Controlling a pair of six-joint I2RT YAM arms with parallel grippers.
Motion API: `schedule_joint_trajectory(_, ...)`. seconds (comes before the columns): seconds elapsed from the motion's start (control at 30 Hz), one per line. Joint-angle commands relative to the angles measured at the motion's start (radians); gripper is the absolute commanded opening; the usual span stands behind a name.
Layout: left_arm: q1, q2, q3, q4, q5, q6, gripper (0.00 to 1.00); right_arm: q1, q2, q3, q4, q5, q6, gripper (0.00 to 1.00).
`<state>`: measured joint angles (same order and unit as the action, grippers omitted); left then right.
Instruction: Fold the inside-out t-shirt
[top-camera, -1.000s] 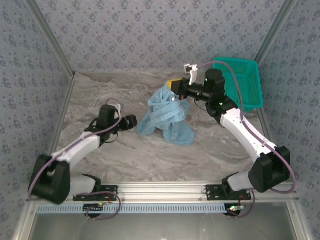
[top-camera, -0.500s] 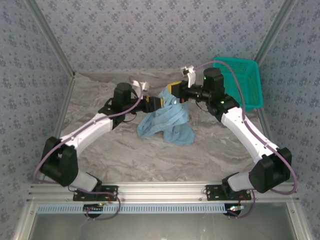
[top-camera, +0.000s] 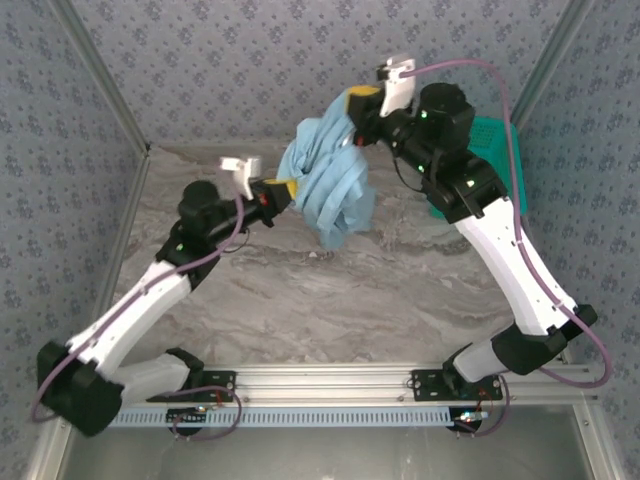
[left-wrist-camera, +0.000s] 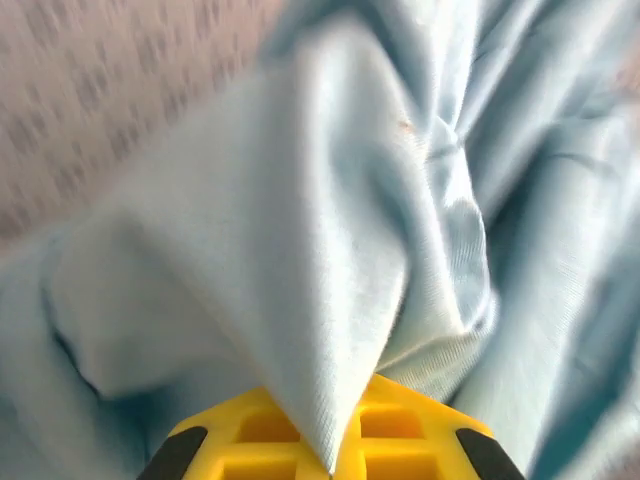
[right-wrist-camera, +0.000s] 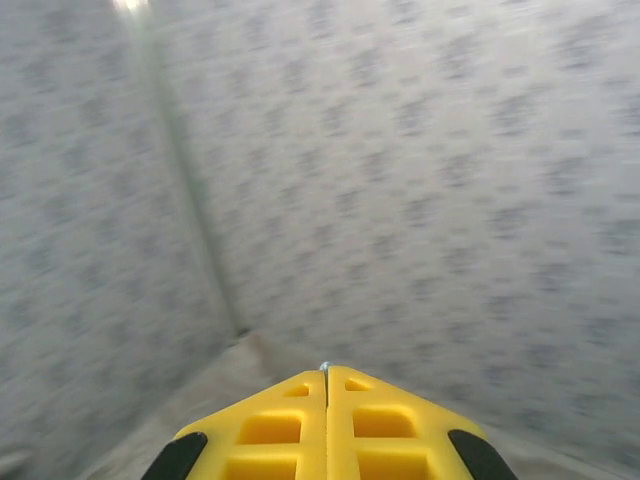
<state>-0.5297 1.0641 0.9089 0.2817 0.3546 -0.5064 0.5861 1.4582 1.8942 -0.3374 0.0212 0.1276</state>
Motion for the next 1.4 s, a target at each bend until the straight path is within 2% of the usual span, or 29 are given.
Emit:
schedule_joint_trajectory(0.0,0.015,-0.04,-0.086,-0.019,-0.25,0.0,0.0,-0.001,-0.023,-0.019,0.015,0.187,-0.049,0.0)
schedule_joint_trajectory(0.07,0.044,-0.042,-0.101,-0.135,-0.372,-0.075,0.0,-0.028,-0.06,-0.07,0.078,0.114,-0.041,0.0)
schedule_joint_trajectory(0.1,0.068,-0.04,-0.118,-0.176,-0.407,-0.121,0.0,-0.039,-0.075,-0.101,0.118,0.03,-0.04,0.0)
schedule_joint_trajectory(0.2,0.106,-0.042,-0.171,-0.192,-0.422,-0.162,0.0,-0.061,-0.1,-0.17,0.193,-0.17,-0.048,0.0)
schedule_joint_trajectory(0.37,0.107,-0.045,-0.166,-0.253,-0.375,-0.085,0.22,-0.116,-0.11,-0.269,0.336,-0.598,-0.003,0.0)
schedule_joint_trajectory(0.43,0.107,-0.057,-0.162,-0.272,-0.367,-0.057,0.3,-0.114,-0.097,-0.267,0.338,-0.658,-0.003,0.0)
schedule_joint_trajectory(0.5,0.106,-0.084,-0.162,-0.275,-0.345,-0.019,0.46,-0.116,-0.088,-0.262,0.33,-0.709,-0.002,0.0)
schedule_joint_trajectory(0.6,0.109,-0.121,-0.157,-0.235,-0.288,0.006,0.62,-0.116,-0.087,-0.251,0.286,-0.736,-0.033,0.0)
schedule_joint_trajectory(0.67,0.108,-0.107,-0.127,-0.186,-0.194,-0.004,0.68,-0.108,-0.08,-0.241,0.252,-0.724,-0.045,0.0)
schedule_joint_trajectory(0.8,0.081,-0.011,-0.007,-0.127,0.059,-0.001,0.73,-0.069,-0.078,-0.256,0.179,-0.608,-0.06,0.0)
schedule_joint_trajectory(0.87,0.043,0.015,0.023,-0.108,0.125,0.036,0.76,-0.052,-0.079,-0.26,0.129,-0.536,-0.057,0.0)
schedule_joint_trajectory(0.97,-0.033,0.057,0.074,-0.131,0.122,0.129,0.78,-0.018,-0.079,-0.269,0.077,-0.484,-0.068,0.0)
schedule_joint_trajectory(1.07,-0.065,0.116,0.134,-0.158,0.141,0.162,0.76,0.005,-0.075,-0.267,0.045,-0.441,-0.067,0.0)
schedule_joint_trajectory(1.17,-0.071,0.164,0.177,-0.158,0.169,0.17,0.67,0.007,-0.069,-0.253,0.03,-0.421,-0.057,0.0)
schedule_joint_trajectory(1.27,-0.072,0.197,0.213,-0.2,0.179,0.197,0.45,-0.002,-0.074,-0.234,0.028,-0.427,-0.055,0.0)
schedule_joint_trajectory(1.37,-0.066,0.191,0.227,-0.231,0.121,0.202,0.11,-0.017,-0.104,-0.243,0.055,-0.414,-0.072,0.0)
